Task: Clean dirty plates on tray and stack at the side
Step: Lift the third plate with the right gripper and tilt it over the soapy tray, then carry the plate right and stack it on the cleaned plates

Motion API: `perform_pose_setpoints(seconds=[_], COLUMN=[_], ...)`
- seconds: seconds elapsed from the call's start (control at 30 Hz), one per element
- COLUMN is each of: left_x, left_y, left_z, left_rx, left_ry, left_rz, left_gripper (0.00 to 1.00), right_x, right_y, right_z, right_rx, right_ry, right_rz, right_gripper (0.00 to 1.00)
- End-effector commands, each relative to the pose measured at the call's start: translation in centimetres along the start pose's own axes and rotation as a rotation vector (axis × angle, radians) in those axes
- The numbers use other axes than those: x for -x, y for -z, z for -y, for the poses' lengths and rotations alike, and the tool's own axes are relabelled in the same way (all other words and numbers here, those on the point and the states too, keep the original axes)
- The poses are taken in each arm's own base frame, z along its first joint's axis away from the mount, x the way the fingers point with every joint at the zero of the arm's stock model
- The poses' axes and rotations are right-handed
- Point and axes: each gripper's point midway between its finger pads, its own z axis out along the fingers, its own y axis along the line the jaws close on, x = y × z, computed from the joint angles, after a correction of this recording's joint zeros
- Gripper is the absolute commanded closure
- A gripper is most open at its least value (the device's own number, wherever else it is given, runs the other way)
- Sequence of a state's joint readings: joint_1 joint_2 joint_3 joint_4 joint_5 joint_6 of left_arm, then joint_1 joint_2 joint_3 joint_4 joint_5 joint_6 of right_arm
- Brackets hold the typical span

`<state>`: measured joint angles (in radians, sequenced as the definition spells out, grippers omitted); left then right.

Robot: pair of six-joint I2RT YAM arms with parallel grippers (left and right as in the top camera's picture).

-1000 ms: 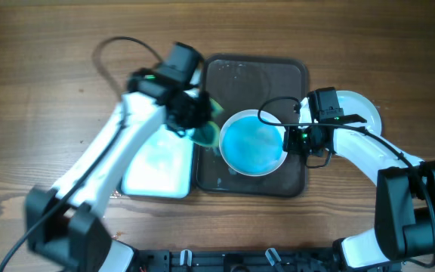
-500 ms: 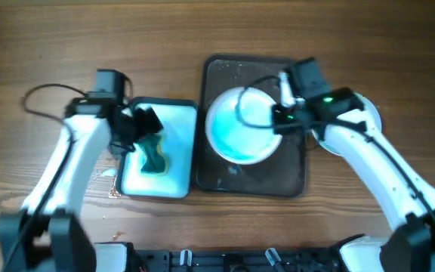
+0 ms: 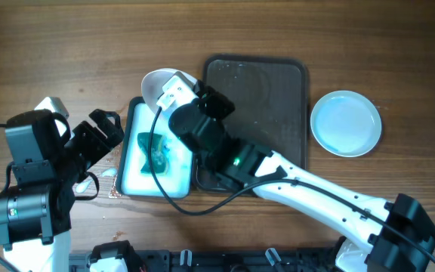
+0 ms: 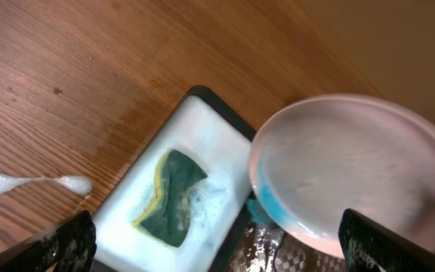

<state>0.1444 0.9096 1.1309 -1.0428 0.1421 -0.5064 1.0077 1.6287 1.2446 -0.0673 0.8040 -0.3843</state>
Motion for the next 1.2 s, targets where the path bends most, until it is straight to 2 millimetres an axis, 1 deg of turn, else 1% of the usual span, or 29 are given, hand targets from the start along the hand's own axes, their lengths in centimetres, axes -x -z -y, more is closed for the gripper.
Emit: perform_pose_setpoints(seconds=[0.0,0.13,0.23,0.37,0.53,0.77,0.83,0.9,0.93,0.97,1.0,1.03,1.07,1.1,1.13,1.17], left_x=[0.5,0.5,0.4,0.3,0.2,0.2,0.2,0.2,0.2,0.2,0.2,0.2,0.2,0.2,0.2,0.2], left_y=[-0.1,-0.7,-1.2,-1.8,-2.4,-2.6,-2.6,-2.6,-2.6,-2.6,-2.6,-2.6,-2.6,-2.6,-2.6,-2.6], left_z=[-0.5,-0.7,-0.8,-1.0,-1.1,-1.2,-1.2,-1.2,-1.2,-1.2,-1.2,-1.2,-1.2,-1.2,-1.2,-1.2], left_rx=[0.034,0.046,0.056,0.068,0.08,0.084,0.084,0.084,0.084,0.084,0.084,0.084,0.084,0.084,0.084,0.084], left_ry=[0.001,0.003,0.006,0.009,0.012,0.013,0.013,0.013,0.013,0.013,0.013,0.013,0.013,0.013,0.013,0.013], left_rz=[0.015,-0.004,-0.02,-0.039,-0.058,-0.064,-0.064,-0.064,-0.064,-0.064,-0.064,-0.064,-0.064,-0.064,-0.064,-0.064], left_gripper=[0.0,0.0,0.0,0.0,0.0,0.0,0.0,0.0,0.0,0.0,0.0,0.0,0.0,0.0,0.0,0.0], right_x=[2.0,2.1,2.7,2.9,2.9,3.0,2.8,1.1,-0.2,-2.2,-3.9,-4.8,-4.8,-4.6,-4.6,-5.0], right_y=[2.0,2.6,2.9,2.9,2.9,2.9,2.5,1.7,1.2,0.5,-0.1,-0.4,-0.3,-0.2,0.0,0.2], right_z=[1.5,1.4,1.3,1.4,1.4,1.3,1.0,-0.7,-1.6,-2.7,-3.3,-3.4,-2.5,-0.8,1.4,4.2], right_rx=[-0.147,-0.167,-0.168,-0.173,-0.173,-0.165,-0.138,-0.033,0.031,0.114,0.183,0.266,0.344,0.378,0.396,0.389], right_ry=[0.13,0.15,0.14,0.176,0.174,0.158,0.066,-0.083,-0.163,-0.285,-0.42,-0.543,-0.634,-0.712,-0.791,-0.87], right_rz=[0.017,0.013,0.031,0.036,0.037,0.043,0.052,0.019,-0.021,-0.097,-0.171,-0.231,-0.257,-0.265,-0.269,-0.275], right_gripper=[0.96,0.96,0.96,0.96,0.96,0.96,0.96,0.96,0.96,0.96,0.96,0.96,0.96,0.96,0.96,0.96])
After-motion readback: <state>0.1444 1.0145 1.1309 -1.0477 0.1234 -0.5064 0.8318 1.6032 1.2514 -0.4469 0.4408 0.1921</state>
